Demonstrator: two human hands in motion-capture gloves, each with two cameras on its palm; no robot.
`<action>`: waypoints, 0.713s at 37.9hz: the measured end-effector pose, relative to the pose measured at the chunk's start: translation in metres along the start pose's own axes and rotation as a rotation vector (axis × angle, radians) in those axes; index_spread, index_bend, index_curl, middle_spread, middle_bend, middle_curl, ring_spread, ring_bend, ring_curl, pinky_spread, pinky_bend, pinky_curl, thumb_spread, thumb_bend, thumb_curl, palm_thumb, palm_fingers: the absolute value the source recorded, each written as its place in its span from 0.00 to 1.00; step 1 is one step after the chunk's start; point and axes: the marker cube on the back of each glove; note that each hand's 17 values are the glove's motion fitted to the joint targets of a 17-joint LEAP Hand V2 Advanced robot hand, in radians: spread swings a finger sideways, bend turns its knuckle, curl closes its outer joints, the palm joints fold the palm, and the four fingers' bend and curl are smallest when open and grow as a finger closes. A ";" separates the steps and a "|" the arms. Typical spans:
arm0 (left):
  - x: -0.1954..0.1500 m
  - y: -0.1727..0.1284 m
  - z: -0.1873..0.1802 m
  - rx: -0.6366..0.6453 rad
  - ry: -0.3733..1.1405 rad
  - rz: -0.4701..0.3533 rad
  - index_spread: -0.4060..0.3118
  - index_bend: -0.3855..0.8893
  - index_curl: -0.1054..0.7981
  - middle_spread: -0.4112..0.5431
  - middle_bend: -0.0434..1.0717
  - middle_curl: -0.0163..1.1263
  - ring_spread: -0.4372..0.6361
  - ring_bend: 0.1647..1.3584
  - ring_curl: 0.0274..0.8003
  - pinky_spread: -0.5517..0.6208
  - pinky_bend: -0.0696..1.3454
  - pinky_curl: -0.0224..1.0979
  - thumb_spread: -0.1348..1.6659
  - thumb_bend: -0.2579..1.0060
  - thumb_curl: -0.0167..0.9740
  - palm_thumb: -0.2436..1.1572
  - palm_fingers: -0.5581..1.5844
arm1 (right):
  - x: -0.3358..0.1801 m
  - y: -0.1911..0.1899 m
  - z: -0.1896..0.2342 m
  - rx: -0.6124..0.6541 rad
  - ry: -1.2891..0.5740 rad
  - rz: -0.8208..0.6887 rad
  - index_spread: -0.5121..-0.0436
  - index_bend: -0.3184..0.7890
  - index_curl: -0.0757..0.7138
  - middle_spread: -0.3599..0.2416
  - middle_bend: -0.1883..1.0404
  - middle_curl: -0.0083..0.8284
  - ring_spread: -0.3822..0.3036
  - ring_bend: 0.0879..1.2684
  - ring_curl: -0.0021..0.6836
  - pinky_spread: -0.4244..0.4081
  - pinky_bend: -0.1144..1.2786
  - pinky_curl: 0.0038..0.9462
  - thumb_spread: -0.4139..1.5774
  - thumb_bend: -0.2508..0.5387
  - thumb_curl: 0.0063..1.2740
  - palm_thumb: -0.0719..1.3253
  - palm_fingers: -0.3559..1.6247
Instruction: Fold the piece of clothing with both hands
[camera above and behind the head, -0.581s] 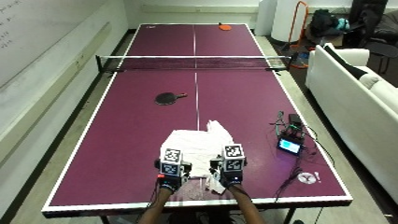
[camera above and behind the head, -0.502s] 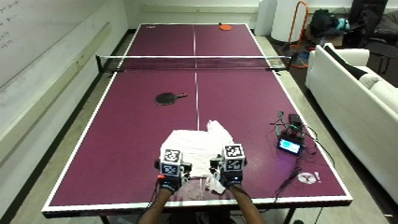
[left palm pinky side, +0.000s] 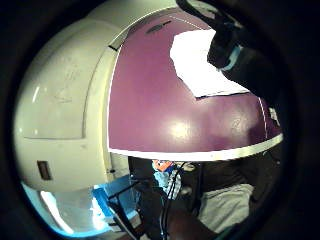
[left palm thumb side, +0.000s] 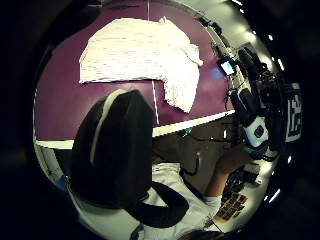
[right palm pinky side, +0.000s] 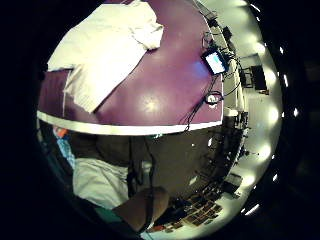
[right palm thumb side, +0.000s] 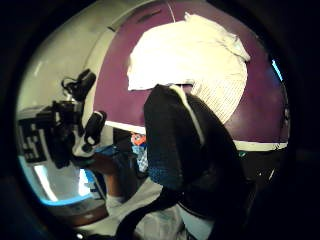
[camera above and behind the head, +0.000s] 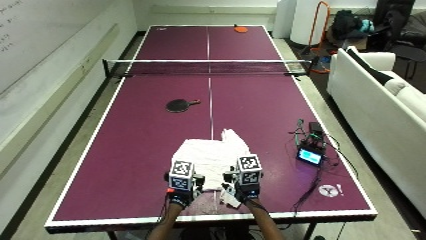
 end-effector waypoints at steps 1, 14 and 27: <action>0.001 0.006 0.003 -0.038 0.012 -0.001 0.43 0.42 0.36 0.50 0.19 0.20 0.59 0.31 0.28 0.61 0.42 0.29 0.73 0.23 0.14 0.27 0.46 | 0.001 -0.001 0.003 0.001 0.006 -0.004 0.27 0.43 0.37 0.55 0.31 0.26 0.76 0.12 0.21 0.81 0.36 0.25 0.83 0.53 0.10 0.28 0.26; -0.005 -0.015 0.060 0.002 -0.004 -0.053 0.44 0.41 0.40 0.51 0.18 0.22 0.59 0.34 0.32 0.61 0.43 0.33 0.75 0.20 0.19 0.30 0.45 | 0.016 -0.037 0.083 -0.057 0.027 0.003 0.37 0.32 0.29 0.65 0.29 0.30 0.81 0.12 0.26 0.82 0.51 0.34 0.81 0.43 0.14 0.30 0.12; 0.007 0.020 0.070 -0.374 0.104 0.042 0.50 0.38 0.38 0.51 0.20 0.25 0.57 0.38 0.35 0.61 0.46 0.36 0.74 0.20 0.23 0.33 0.42 | 0.009 -0.010 0.085 -0.274 0.019 0.027 0.44 0.35 0.25 0.69 0.29 0.30 0.83 0.12 0.28 0.80 0.53 0.36 0.79 0.33 0.17 0.32 0.11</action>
